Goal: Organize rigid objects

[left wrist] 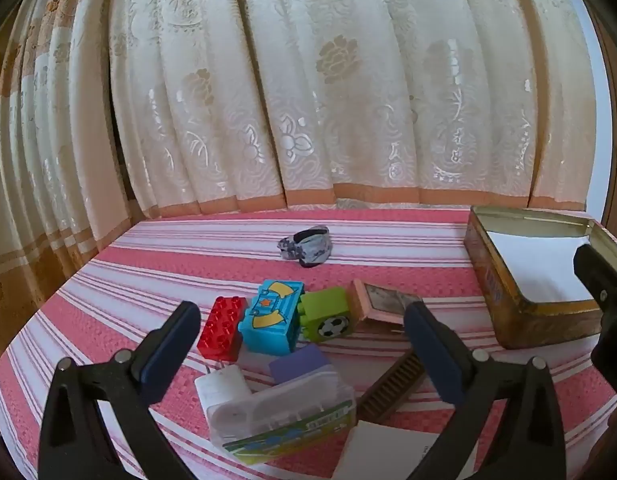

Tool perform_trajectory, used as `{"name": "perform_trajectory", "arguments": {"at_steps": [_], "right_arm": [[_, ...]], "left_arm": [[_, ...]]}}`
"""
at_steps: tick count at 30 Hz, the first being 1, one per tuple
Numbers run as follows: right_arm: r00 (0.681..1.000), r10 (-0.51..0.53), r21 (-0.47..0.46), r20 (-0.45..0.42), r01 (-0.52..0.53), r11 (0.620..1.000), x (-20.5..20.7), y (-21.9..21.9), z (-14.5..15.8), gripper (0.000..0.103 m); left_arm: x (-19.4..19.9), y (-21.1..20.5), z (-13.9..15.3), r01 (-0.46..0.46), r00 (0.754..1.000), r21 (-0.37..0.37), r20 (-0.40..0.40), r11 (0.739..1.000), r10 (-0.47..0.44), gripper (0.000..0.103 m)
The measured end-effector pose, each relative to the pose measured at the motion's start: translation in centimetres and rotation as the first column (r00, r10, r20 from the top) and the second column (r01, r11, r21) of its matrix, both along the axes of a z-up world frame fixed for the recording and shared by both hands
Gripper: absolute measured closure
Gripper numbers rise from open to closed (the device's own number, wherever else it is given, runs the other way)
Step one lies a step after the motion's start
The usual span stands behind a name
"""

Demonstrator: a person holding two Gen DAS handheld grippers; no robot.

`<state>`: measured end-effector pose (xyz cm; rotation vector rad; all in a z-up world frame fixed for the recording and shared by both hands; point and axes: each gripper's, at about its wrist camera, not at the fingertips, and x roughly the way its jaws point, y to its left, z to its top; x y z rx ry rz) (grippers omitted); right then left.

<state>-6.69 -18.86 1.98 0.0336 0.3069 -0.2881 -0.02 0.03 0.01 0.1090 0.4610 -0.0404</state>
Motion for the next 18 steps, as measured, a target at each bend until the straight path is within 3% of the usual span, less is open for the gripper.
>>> {"name": "perform_trajectory", "arguments": {"at_steps": [18], "right_arm": [[1.0, -0.001, -0.001, -0.002, 0.001, 1.0, -0.01, -0.17, -0.15, 0.001]], "left_arm": [[0.18, -0.29, -0.17, 0.001, 1.0, -0.005, 0.002, 1.0, -0.001, 0.0]]}}
